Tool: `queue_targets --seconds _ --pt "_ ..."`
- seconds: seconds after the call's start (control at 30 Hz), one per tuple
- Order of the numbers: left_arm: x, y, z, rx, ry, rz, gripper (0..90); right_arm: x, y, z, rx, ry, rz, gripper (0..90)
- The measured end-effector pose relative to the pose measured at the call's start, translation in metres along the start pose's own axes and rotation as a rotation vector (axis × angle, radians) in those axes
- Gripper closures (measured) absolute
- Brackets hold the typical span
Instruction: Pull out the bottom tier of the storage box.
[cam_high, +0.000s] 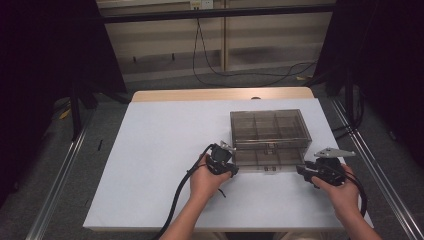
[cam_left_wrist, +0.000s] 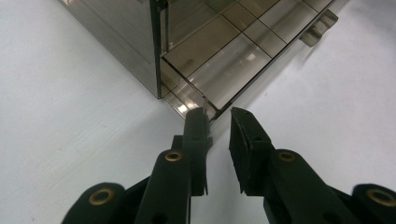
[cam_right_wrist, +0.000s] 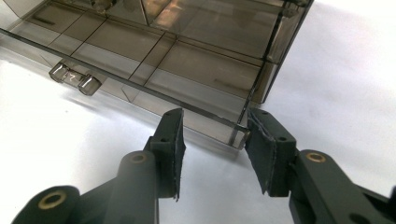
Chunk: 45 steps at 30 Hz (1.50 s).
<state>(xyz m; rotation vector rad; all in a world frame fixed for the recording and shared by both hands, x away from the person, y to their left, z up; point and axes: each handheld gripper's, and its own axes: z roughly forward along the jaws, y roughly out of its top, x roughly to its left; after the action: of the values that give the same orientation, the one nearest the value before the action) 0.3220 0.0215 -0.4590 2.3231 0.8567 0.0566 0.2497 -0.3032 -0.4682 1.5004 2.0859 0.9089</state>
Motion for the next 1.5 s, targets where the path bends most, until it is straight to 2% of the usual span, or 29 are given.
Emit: queue_targets --seconds 0.1,0.13,0.17,0.2,0.37,0.63,0.67,0.77,1.1,1.23,1.5 --pt "0.0001 -0.0003 -0.0004 0.0 -0.002 0.001 77.1 0.0001 -0.0003 -0.0008 0.002 0.004 -0.008 57.5" --pt "0.001 -0.0002 -0.0014 0.017 -0.001 0.018 77.3 0.0004 -0.0004 -0.0011 0.002 0.004 -0.008 57.5" --pt "0.0011 -0.0005 -0.0012 0.011 -0.005 0.017 77.5 0.0008 -0.0004 -0.0013 0.004 0.004 -0.007 57.5" --pt "0.0 -0.0008 -0.0006 -0.001 -0.005 -0.001 77.6 0.0007 -0.0005 -0.0015 0.004 0.005 -0.007 57.5" --pt "-0.0008 -0.0021 -0.0007 -0.003 -0.017 -0.008 77.6 0.0001 -0.0013 -0.0026 0.007 0.01 -0.008 57.4" --pt "-0.0019 -0.0041 -0.0015 0.004 -0.025 0.002 78.0 0.0002 -0.0027 -0.0043 0.007 0.015 -0.004 57.3" --pt "-0.0011 -0.0042 -0.0023 0.016 -0.024 0.019 78.0 0.0003 -0.0029 -0.0045 0.007 0.016 -0.003 57.2" --pt "-0.0023 -0.0054 -0.0015 0.001 -0.027 0.001 77.9 0.0005 -0.0035 -0.0051 0.007 0.013 -0.005 57.2" --pt "-0.0043 -0.0079 -0.0022 -0.005 -0.028 0.002 78.1 0.0008 -0.0048 -0.0068 0.008 0.021 -0.007 57.3" --pt "-0.0042 -0.0083 -0.003 0.004 -0.03 0.023 78.1 0.0013 -0.0052 -0.0075 0.01 0.02 -0.009 57.3" --pt "-0.0058 -0.0097 -0.0029 -0.008 -0.032 0.004 78.1 0.0012 -0.0063 -0.0084 0.007 0.023 -0.014 57.2"
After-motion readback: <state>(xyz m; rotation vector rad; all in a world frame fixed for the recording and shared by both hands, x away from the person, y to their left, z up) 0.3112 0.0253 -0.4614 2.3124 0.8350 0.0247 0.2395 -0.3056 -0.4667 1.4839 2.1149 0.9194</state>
